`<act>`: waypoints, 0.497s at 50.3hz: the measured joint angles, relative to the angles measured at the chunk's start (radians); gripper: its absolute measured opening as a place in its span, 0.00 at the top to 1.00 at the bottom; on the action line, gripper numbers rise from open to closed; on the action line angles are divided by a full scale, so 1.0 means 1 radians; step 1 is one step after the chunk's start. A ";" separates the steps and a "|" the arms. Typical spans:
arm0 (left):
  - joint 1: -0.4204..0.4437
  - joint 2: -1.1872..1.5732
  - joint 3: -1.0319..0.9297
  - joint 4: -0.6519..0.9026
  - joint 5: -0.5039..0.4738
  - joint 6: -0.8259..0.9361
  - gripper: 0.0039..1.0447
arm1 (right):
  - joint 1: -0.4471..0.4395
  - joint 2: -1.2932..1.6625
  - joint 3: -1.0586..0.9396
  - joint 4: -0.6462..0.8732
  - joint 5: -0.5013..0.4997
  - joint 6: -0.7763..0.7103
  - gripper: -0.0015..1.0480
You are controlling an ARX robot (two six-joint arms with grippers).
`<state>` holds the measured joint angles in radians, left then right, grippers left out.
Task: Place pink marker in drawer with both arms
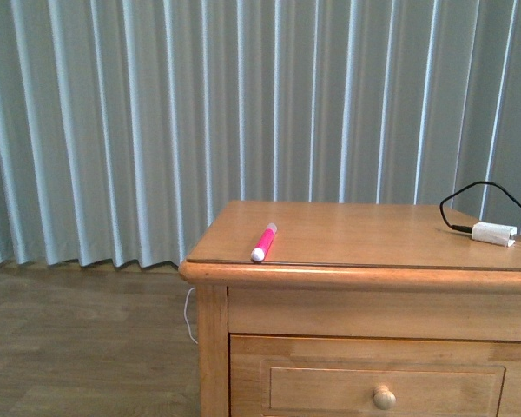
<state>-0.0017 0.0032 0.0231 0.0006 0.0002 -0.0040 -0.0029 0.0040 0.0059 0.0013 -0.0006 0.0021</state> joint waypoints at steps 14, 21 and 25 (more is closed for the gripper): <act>0.000 0.000 0.000 0.000 0.000 0.000 0.06 | 0.010 0.016 0.014 -0.047 0.032 0.002 0.09; 0.000 0.000 0.000 0.000 0.000 0.000 0.06 | 0.042 0.170 0.066 -0.207 0.093 0.022 0.09; 0.000 0.000 0.000 0.000 0.000 0.000 0.06 | 0.061 0.238 0.072 -0.163 0.109 0.029 0.09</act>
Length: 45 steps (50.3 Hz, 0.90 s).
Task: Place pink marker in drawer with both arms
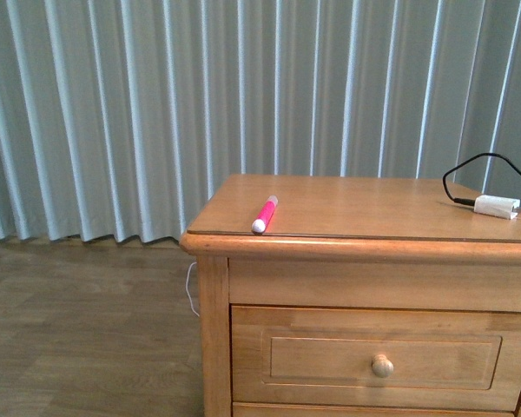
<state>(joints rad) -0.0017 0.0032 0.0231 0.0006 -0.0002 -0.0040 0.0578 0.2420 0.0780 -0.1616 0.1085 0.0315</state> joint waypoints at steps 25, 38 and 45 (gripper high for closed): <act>0.000 0.000 0.000 0.000 0.000 0.000 0.06 | 0.201 1.302 0.341 0.957 0.047 0.023 0.09; 0.000 0.000 0.000 0.000 0.000 0.000 0.06 | 0.291 1.670 0.578 1.022 0.081 0.048 0.09; 0.000 0.000 0.000 0.000 0.000 0.000 0.06 | 0.309 1.826 0.723 1.014 0.121 0.051 0.09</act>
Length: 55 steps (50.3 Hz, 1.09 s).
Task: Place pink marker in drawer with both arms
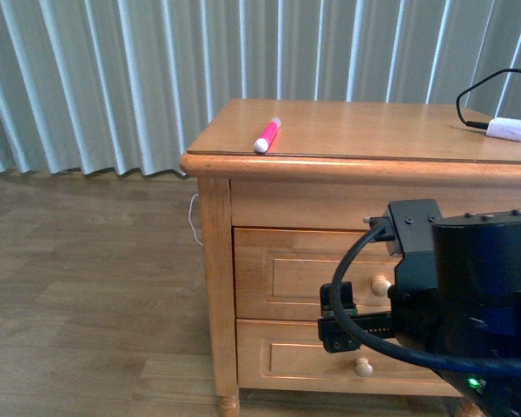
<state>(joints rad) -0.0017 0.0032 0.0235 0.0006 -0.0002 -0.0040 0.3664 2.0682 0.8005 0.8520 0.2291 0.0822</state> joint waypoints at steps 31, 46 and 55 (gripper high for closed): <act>0.000 0.000 0.000 0.000 0.000 0.000 0.06 | -0.050 0.201 0.264 -0.088 0.087 0.058 0.09; 0.000 0.000 0.000 0.000 0.000 0.000 0.06 | -0.060 0.204 0.252 -0.047 0.068 0.055 0.29; 0.000 0.000 0.000 0.000 0.000 0.000 0.06 | -0.071 0.204 0.250 -0.056 0.062 0.054 0.63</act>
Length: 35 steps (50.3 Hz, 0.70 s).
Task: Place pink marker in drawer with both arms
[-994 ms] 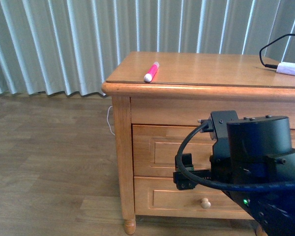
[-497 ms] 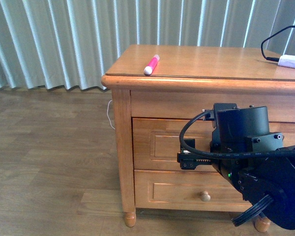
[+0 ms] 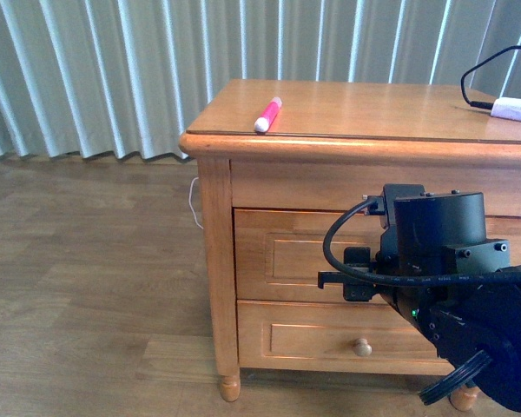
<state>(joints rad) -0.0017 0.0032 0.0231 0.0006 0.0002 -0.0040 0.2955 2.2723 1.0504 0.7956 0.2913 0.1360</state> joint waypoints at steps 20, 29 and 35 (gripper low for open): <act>0.000 0.000 0.000 0.000 0.000 0.000 0.06 | -0.010 -0.008 -0.006 -0.023 -0.007 0.002 0.78; 0.000 0.000 0.000 0.000 0.000 0.000 0.06 | -0.014 -0.020 -0.066 0.043 -0.030 0.004 0.79; 0.000 0.000 0.000 0.000 0.000 0.000 0.06 | -0.014 -0.046 -0.130 0.088 -0.036 0.002 0.79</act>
<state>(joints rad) -0.0017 0.0032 0.0231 0.0006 0.0002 -0.0040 0.2817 2.2265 0.9207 0.8833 0.2554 0.1383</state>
